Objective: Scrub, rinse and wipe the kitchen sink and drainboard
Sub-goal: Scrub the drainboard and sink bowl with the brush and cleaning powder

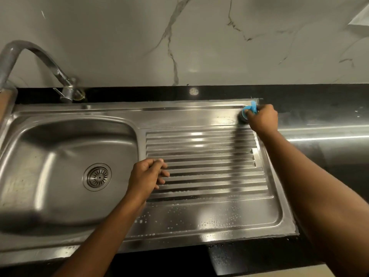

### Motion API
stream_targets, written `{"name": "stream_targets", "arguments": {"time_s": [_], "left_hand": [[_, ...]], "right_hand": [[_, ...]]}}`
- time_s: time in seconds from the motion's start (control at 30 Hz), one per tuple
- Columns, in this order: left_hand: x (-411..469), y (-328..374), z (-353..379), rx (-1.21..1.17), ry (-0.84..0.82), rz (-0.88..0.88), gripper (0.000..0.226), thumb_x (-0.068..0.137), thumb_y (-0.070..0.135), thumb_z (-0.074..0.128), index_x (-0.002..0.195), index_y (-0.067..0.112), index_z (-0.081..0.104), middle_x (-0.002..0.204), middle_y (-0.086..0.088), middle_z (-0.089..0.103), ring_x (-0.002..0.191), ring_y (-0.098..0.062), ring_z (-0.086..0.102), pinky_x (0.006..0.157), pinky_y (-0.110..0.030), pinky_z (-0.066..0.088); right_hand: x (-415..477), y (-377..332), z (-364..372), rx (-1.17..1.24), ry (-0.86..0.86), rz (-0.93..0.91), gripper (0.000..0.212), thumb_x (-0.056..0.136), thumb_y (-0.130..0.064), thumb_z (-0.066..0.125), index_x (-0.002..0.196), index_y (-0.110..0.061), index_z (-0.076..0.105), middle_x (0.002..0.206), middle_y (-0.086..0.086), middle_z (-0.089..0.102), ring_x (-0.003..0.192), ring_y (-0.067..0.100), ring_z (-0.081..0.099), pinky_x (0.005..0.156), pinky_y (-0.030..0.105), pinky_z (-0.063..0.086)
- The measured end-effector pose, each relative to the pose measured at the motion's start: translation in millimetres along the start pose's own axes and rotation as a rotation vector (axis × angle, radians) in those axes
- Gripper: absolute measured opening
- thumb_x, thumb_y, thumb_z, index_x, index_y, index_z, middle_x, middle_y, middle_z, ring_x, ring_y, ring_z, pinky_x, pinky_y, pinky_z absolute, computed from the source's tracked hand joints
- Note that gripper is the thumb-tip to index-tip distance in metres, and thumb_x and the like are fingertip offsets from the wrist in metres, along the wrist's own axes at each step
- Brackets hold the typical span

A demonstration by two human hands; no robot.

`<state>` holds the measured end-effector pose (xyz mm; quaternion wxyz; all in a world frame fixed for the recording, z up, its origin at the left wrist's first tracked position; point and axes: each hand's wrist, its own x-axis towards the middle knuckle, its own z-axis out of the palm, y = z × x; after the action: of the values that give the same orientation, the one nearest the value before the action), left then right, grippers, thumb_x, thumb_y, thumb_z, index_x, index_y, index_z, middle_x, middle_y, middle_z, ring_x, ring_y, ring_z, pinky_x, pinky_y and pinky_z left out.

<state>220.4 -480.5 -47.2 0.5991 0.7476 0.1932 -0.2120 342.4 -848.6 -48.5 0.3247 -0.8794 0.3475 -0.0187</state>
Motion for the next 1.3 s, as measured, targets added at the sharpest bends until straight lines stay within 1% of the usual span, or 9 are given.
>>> {"name": "stream_targets", "arguments": {"time_s": [0.23,0.43,0.57,0.77,0.87,0.93,1.0,1.07,1.3], "left_hand": [[1.0,3.6,14.9,0.018,-0.028,0.005,0.027,0.105,0.027,0.058,0.094,0.011,0.076,0.081,-0.007,0.079,0.066,-0.019,0.067,0.059,-0.03,0.051],[5.0,13.4,34.9,0.038,-0.077,0.004,0.027,0.105,0.029,0.058,0.093,0.013,0.076,0.08,-0.006,0.079,0.065,-0.016,0.066,0.059,-0.03,0.049],[6.9,18.0,34.6,0.023,-0.074,0.02,0.027,0.105,0.029,0.057,0.095,0.013,0.076,0.082,-0.007,0.079,0.066,-0.017,0.066,0.059,-0.029,0.05],[4.9,19.6,27.9,0.007,-0.061,0.027,0.025,0.104,0.028,0.058,0.095,0.012,0.076,0.081,-0.008,0.079,0.067,-0.021,0.066,0.059,-0.03,0.051],[4.1,18.9,27.9,0.022,-0.072,0.032,0.025,0.104,0.027,0.058,0.094,0.013,0.076,0.082,-0.008,0.079,0.069,-0.023,0.066,0.06,-0.033,0.051],[4.6,19.0,27.3,0.029,-0.075,0.028,0.025,0.104,0.028,0.058,0.094,0.014,0.076,0.082,-0.007,0.079,0.069,-0.023,0.067,0.061,-0.033,0.051],[5.0,20.0,24.6,0.021,-0.073,0.031,0.025,0.104,0.028,0.058,0.094,0.014,0.076,0.081,-0.007,0.079,0.069,-0.021,0.067,0.061,-0.034,0.051],[4.4,19.0,18.6,0.013,-0.062,0.034,0.025,0.104,0.028,0.058,0.094,0.013,0.076,0.082,-0.007,0.079,0.068,-0.02,0.066,0.061,-0.034,0.051],[3.1,4.4,-6.9,-0.032,0.0,0.028,0.026,0.105,0.028,0.057,0.094,0.012,0.075,0.081,-0.007,0.078,0.067,-0.018,0.067,0.06,-0.03,0.052]], "right_hand": [[-69.8,-10.2,33.1,0.17,-0.116,-0.074,0.036,0.101,-0.033,0.067,0.129,-0.011,0.065,0.109,-0.001,0.071,0.094,0.012,0.068,0.083,0.028,0.054],[-80.4,-44.5,60.1,0.156,-0.232,-0.214,0.045,0.099,-0.034,0.069,0.14,-0.015,0.06,0.115,-0.002,0.07,0.092,0.008,0.063,0.088,0.029,0.055],[-55.4,-8.3,19.6,0.12,-0.132,-0.151,0.04,0.1,-0.037,0.067,0.133,-0.014,0.065,0.115,0.002,0.073,0.095,0.014,0.069,0.087,0.033,0.057],[-34.2,10.1,1.1,0.088,-0.016,-0.065,0.045,0.1,-0.034,0.069,0.135,-0.008,0.064,0.123,0.007,0.072,0.098,0.014,0.066,0.081,0.025,0.048],[-51.9,-12.8,24.1,0.151,-0.154,-0.111,0.041,0.099,-0.033,0.069,0.134,-0.012,0.063,0.111,0.0,0.07,0.096,0.01,0.067,0.087,0.026,0.054],[-62.8,-21.2,36.8,0.112,-0.252,-0.189,0.048,0.098,-0.034,0.07,0.141,-0.014,0.06,0.119,0.002,0.07,0.098,0.012,0.068,0.091,0.029,0.056],[-63.7,-19.4,36.1,0.06,-0.292,-0.234,0.053,0.098,-0.036,0.07,0.145,-0.015,0.057,0.128,0.003,0.069,0.103,0.014,0.067,0.084,0.024,0.052],[-52.5,-10.9,20.4,0.018,-0.269,-0.22,0.051,0.098,-0.036,0.071,0.143,-0.014,0.06,0.124,-0.001,0.069,0.101,0.013,0.065,0.083,0.024,0.048],[-3.2,-10.5,-13.9,-0.021,-0.129,-0.061,0.055,0.095,-0.033,0.076,0.139,-0.004,0.061,0.134,0.013,0.068,0.116,0.024,0.067,0.1,0.035,0.052]]}}
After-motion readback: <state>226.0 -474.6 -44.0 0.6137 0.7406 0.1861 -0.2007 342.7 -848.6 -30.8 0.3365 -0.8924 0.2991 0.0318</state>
